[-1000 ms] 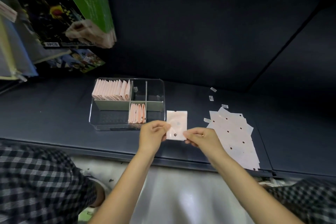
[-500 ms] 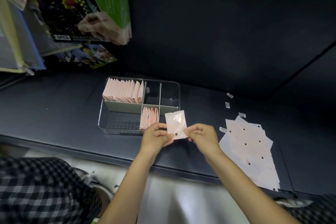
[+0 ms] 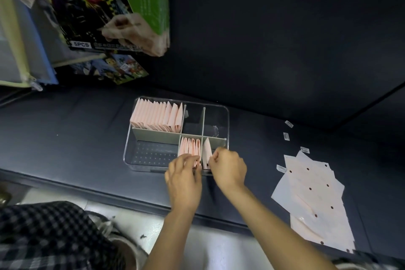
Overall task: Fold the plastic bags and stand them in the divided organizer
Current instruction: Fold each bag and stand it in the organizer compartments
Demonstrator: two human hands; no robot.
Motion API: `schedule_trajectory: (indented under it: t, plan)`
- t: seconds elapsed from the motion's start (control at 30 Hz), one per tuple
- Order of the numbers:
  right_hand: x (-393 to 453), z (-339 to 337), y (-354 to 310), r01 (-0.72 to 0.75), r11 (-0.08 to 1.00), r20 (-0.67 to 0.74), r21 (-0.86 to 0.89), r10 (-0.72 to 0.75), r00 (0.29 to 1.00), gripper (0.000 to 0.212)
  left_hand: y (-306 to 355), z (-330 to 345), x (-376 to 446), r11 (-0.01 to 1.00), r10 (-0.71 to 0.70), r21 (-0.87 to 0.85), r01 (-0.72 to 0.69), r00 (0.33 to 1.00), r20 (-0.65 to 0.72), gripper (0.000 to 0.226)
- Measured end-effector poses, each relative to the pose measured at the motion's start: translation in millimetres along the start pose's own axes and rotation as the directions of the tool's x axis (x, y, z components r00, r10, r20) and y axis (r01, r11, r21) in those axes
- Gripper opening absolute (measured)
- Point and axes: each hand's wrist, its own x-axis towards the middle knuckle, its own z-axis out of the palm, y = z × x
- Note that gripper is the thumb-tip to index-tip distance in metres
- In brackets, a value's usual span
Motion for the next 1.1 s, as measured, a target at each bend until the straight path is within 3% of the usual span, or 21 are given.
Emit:
schedule_trajectory:
  t: [0.23,0.47,0.57,0.67,0.8,0.87,0.97,1.1]
  plan:
    - [-13.7,24.5,8.8,0.234,0.97,0.038,0.064,-0.236,0.971,0.027,-2.4,0.5,6.9,0.999,0.025,-0.03,-0.026,0.999,-0.022,0.024]
    - [-34.3,9.8,53.2,0.392,0.907,-0.01,0.151,-0.396,0.918,0.032,-1.5,3.5,9.6,0.986,0.072,0.15,-0.078,0.996,0.046,0.026]
    - [-44.2,-3.9,106.5,0.323,0.939,-0.037,0.118,-0.321,0.947,0.033,1.7,2.6,8.2,0.981,0.07,0.177,-0.078,0.996,0.052,0.024]
    - [-53.5,-17.8,177.9,0.12,0.99,-0.033,0.069,-0.118,0.992,0.037,7.9,3.7,2.8,0.962,0.104,0.25,-0.114,0.993,0.055,0.024]
    - [-71.8,-31.2,261.0,-0.121,0.992,0.093,-0.037,0.124,0.988,0.053,20.3,8.0,-5.3,0.934,0.153,0.315,-0.169,0.985,0.073,0.026]
    - [-80.2,-31.6,284.4,-0.141,0.99,0.117,-0.003,0.14,0.983,0.048,27.4,11.1,-9.7,0.933,0.178,0.306,-0.189,0.982,0.063,0.023]
    - [-83.4,-26.6,296.1,-0.092,0.995,0.034,0.025,0.091,0.995,0.027,34.5,15.0,-18.3,0.937,0.241,0.264,-0.231,0.97,-0.008,0.019]
    - [-78.9,-24.6,289.0,-0.056,0.989,-0.02,0.137,0.059,0.998,0.023,47.8,24.3,-36.7,0.884,0.45,0.166,-0.437,0.892,-0.047,0.017]
